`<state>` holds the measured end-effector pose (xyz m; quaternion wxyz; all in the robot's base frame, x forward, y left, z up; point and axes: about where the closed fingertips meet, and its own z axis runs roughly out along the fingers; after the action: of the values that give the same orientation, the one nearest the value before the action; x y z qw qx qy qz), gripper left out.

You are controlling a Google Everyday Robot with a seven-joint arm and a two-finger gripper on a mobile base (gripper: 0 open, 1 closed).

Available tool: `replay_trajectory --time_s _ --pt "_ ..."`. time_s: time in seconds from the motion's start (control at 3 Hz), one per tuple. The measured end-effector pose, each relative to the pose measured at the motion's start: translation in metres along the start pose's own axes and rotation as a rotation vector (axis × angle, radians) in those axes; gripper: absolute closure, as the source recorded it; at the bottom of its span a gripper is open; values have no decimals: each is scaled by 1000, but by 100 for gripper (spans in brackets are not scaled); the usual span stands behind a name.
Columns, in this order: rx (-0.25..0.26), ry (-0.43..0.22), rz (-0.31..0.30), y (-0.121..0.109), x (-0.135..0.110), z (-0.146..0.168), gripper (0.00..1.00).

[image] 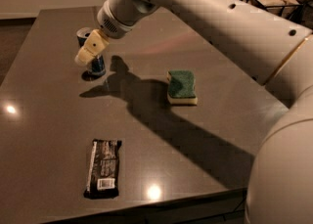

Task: Move redbull can near sponge

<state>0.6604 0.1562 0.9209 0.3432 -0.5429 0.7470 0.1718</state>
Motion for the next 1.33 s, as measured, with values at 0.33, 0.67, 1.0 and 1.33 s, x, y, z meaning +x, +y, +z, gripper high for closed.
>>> replay_trajectory --time_s 0.33,0.67,1.0,1.33 --pt "-23 -7 4 4 -6 8 17" --pt "-45 -18 5 7 -11 10 40" --pt "-59 -31 5 5 -11 1 63" --pt "-64 -59 8 7 -5 -24 85"
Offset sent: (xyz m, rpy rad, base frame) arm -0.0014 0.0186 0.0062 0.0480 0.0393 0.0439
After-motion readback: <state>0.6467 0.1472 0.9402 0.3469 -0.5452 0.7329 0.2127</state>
